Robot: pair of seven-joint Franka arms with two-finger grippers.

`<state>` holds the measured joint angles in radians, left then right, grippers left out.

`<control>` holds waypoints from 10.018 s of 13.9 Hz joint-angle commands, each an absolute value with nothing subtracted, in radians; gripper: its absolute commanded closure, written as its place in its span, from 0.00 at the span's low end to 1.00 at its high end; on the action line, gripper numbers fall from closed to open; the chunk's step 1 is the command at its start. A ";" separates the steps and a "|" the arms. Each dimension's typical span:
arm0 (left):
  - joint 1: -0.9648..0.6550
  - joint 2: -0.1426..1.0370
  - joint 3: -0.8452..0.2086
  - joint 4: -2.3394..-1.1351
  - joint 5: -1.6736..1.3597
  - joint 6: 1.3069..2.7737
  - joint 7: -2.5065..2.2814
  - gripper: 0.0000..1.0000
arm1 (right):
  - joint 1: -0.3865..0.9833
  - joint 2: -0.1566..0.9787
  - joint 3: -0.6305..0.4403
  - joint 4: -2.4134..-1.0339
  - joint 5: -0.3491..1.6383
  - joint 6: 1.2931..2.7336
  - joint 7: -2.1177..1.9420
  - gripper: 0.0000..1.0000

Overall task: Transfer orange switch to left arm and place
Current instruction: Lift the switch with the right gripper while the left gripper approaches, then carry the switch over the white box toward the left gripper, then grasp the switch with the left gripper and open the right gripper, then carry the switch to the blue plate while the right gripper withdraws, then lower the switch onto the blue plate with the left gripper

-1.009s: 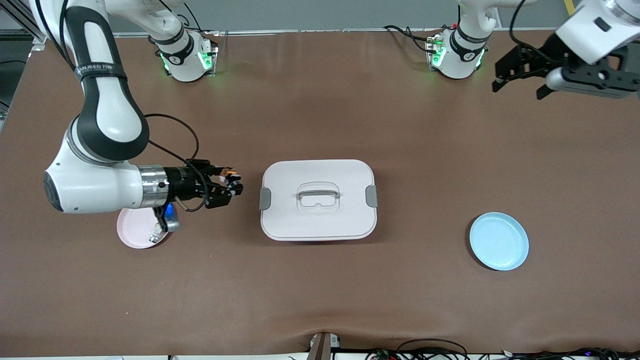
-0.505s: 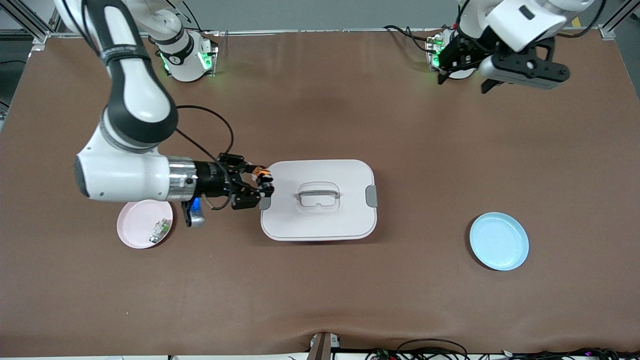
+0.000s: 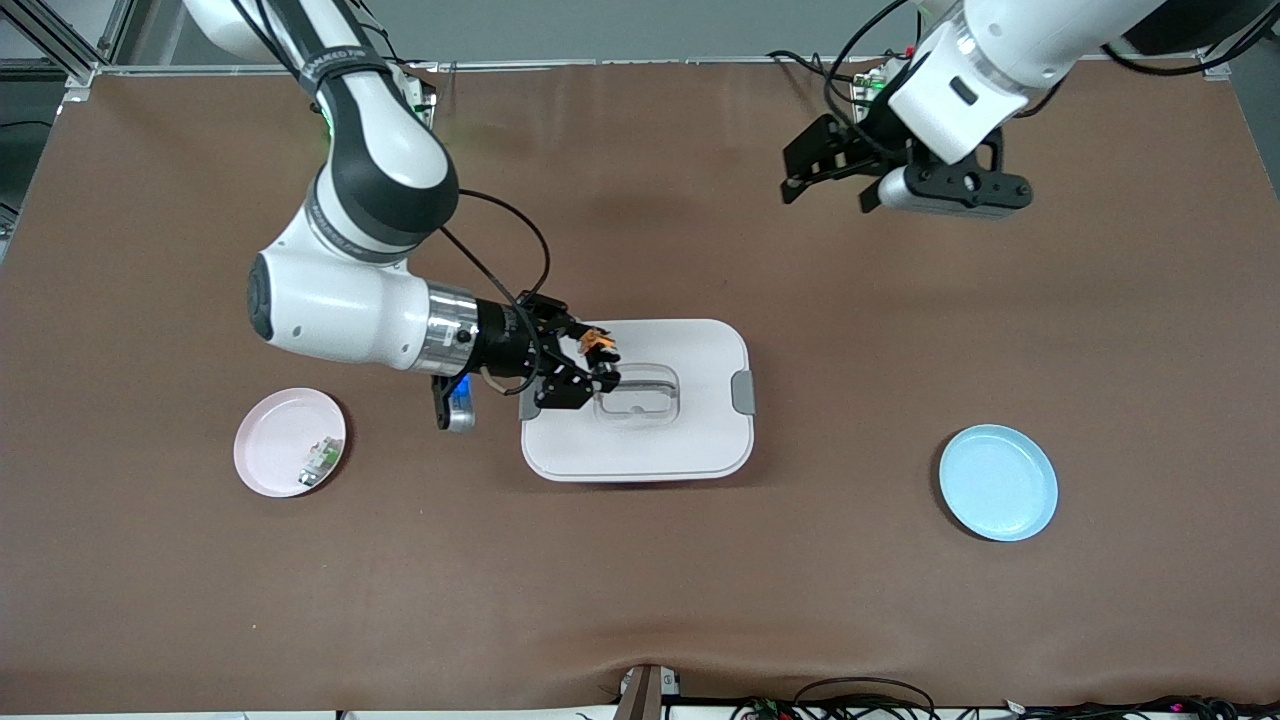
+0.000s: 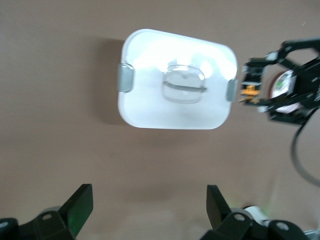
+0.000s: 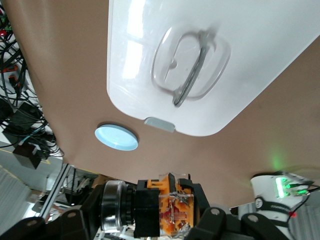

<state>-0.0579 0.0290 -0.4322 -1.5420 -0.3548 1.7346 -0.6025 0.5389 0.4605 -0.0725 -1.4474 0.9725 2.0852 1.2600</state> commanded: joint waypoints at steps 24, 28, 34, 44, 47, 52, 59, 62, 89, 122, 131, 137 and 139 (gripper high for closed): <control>-0.118 0.327 -0.482 -1.586 -0.408 2.197 -0.390 0.19 | 0.657 0.543 -0.081 -1.405 1.180 2.284 1.333 0.77; -0.126 0.337 -0.482 -1.586 -0.407 2.210 -0.390 0.21 | 0.657 0.543 -0.081 -1.405 1.180 2.286 1.333 0.77; -0.162 0.382 -0.485 -1.588 -0.405 2.336 -0.371 0.23 | 0.658 0.543 -0.081 -1.404 1.180 2.286 1.333 0.77; -0.161 0.373 -0.488 -1.629 -0.403 2.342 -0.313 0.87 | 0.663 0.545 -0.081 -1.404 1.180 2.286 1.333 0.77; -0.158 0.370 -0.486 -1.628 -0.403 2.339 -0.311 1.00 | 0.663 0.545 -0.081 -1.404 1.180 2.286 1.333 0.76; -0.144 0.353 -0.476 -1.625 -0.394 2.309 -0.305 1.00 | 0.663 0.543 -0.081 -1.404 1.180 2.286 1.333 0.14; -0.031 0.334 -0.477 -1.614 -0.388 2.189 -0.203 1.00 | 0.641 0.526 -0.084 -1.404 1.174 2.273 1.325 0.00; 0.049 0.333 -0.477 -1.614 -0.353 2.119 -0.051 1.00 | 0.615 0.482 -0.094 -1.408 1.152 2.188 1.325 0.00; 0.414 0.564 -0.469 -1.611 0.250 2.054 0.841 1.00 | 0.229 -0.077 -0.094 -2.031 0.075 1.977 0.234 0.00; 0.448 0.822 -0.463 -1.615 0.571 2.465 1.355 0.45 | -0.012 -0.058 -0.091 -1.891 0.023 1.738 -0.025 0.00; 0.456 0.736 -0.497 -1.609 0.532 2.409 1.336 0.00 | -0.008 0.034 -0.091 -1.698 0.021 1.618 -0.011 0.00; 0.459 0.620 -0.500 -1.591 0.368 2.275 1.160 0.00 | -0.015 0.035 -0.091 -1.683 0.021 1.618 -0.011 0.00; 0.459 0.597 -0.503 -1.591 0.365 2.235 1.035 0.00 | -0.015 0.035 -0.091 -1.681 0.021 1.618 -0.011 0.00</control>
<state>0.4488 0.6355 -0.4922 -1.5729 0.3860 2.2781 1.1262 0.0000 0.0246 -0.1011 -1.7087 0.0258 1.6373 -0.0133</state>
